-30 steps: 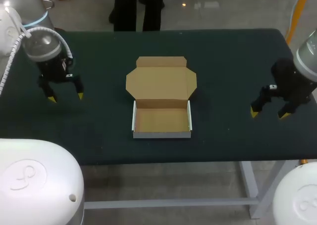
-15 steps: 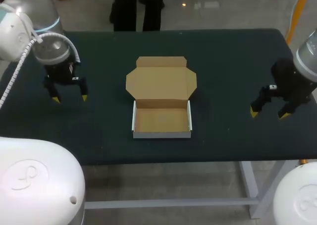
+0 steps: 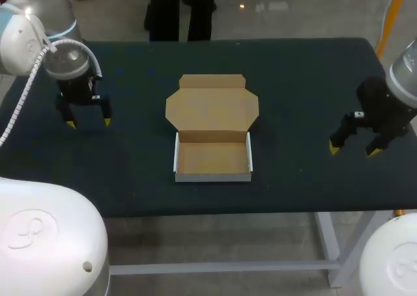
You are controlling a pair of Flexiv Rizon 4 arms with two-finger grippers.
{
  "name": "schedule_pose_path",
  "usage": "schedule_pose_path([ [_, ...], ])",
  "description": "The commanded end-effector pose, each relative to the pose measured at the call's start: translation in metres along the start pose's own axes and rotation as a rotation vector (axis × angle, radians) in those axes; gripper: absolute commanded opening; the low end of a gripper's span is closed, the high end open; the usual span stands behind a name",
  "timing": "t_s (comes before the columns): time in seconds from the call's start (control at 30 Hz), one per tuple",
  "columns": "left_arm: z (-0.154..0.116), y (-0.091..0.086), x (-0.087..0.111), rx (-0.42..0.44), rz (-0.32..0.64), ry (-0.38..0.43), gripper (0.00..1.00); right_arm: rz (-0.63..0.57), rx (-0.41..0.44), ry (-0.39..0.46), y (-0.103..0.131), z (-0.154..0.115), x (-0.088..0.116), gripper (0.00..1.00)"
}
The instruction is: Assemble the packaging by folding the flat box into shape, placing the metal phone stand inside, and closing the box properly
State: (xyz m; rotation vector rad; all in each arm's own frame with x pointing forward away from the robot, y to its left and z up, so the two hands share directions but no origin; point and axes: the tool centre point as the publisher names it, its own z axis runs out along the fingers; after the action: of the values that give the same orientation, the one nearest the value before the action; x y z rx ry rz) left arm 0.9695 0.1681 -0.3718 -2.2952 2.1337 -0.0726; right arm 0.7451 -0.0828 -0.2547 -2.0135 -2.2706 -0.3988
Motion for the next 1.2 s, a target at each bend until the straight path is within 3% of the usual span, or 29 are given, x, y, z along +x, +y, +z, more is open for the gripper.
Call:
schedule_pose_path([
  [0.03, 0.007, -0.018, -0.001, -0.031, -0.006, -0.001, 1.00, -0.001, 0.005, 0.000, 0.000, -0.003, 0.000, 1.00],
  [0.5, 0.013, -0.056, -0.021, -0.029, -0.050, -0.003, 1.00, -0.001, 0.005, 0.000, 0.000, -0.003, 0.000, 1.00],
  [1.2, 0.027, -0.111, -0.033, -0.042, -0.055, -0.014, 1.00, -0.001, 0.005, 0.000, 0.000, -0.003, 0.000, 1.00],
])
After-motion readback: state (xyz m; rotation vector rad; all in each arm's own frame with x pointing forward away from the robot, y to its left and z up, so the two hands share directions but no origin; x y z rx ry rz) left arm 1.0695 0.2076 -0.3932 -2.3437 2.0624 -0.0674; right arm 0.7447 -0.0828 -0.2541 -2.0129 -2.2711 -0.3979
